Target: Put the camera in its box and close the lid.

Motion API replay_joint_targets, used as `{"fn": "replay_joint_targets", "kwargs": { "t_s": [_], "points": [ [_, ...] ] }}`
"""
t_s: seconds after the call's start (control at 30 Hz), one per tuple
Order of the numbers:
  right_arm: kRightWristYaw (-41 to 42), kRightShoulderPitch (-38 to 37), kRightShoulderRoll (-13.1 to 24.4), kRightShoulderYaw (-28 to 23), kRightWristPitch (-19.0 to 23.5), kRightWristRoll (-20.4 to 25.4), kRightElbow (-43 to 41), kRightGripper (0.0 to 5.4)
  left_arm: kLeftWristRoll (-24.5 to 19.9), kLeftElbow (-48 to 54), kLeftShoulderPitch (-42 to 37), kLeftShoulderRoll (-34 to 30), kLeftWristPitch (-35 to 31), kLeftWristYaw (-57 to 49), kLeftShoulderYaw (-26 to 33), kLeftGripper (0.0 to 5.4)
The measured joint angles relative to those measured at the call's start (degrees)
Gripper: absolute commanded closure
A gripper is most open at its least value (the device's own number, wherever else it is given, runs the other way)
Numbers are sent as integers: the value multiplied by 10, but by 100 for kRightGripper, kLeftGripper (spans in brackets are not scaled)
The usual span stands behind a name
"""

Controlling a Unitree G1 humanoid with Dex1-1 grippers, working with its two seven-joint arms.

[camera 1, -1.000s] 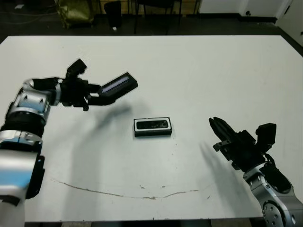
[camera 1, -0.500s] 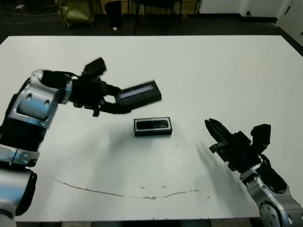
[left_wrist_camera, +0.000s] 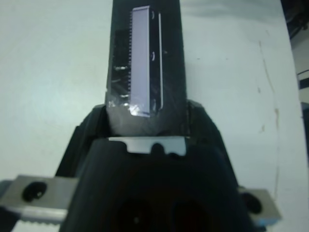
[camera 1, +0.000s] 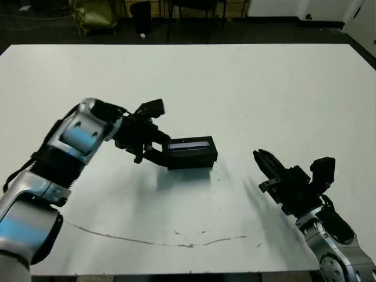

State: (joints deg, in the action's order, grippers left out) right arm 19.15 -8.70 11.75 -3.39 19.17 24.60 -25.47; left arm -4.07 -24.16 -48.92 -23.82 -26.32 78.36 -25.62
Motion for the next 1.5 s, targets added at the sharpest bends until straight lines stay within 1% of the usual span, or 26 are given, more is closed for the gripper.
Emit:
{"fn": "replay_joint_targets", "kwargs": {
  "t_s": [0.07, 0.27, 0.4, 0.57, 0.97, 1.17, 1.5],
  "points": [
    [0, 0, 0, 0, -7, -2, 4, 540, 9, -18, -9, 10, 8, -3, -3, 314],
    [0, -3, -1, 1, -7, -2, 5, 540, 25, -54, -38, 25, 15, -8, -4, 314],
    [-2, -4, -1, 3, -4, -2, 2, 540, 37, -62, -53, 29, 19, -15, -3, 314],
    [-2, -6, -1, 3, 0, 5, 2, 540, 41, -62, -58, 29, 20, -11, -2, 314],
    [-2, -10, -2, 8, 4, 4, -1, 540, 46, -57, -101, 11, -34, 64, -15, 314],
    [-2, -10, -5, 9, 3, 4, 0, 540, 52, -56, -117, 9, -42, 84, -30, 314],
    [-2, -10, -8, 9, 3, 4, 0, 540, 59, -86, -122, 24, -40, 79, -34, 314]
  ]
}}
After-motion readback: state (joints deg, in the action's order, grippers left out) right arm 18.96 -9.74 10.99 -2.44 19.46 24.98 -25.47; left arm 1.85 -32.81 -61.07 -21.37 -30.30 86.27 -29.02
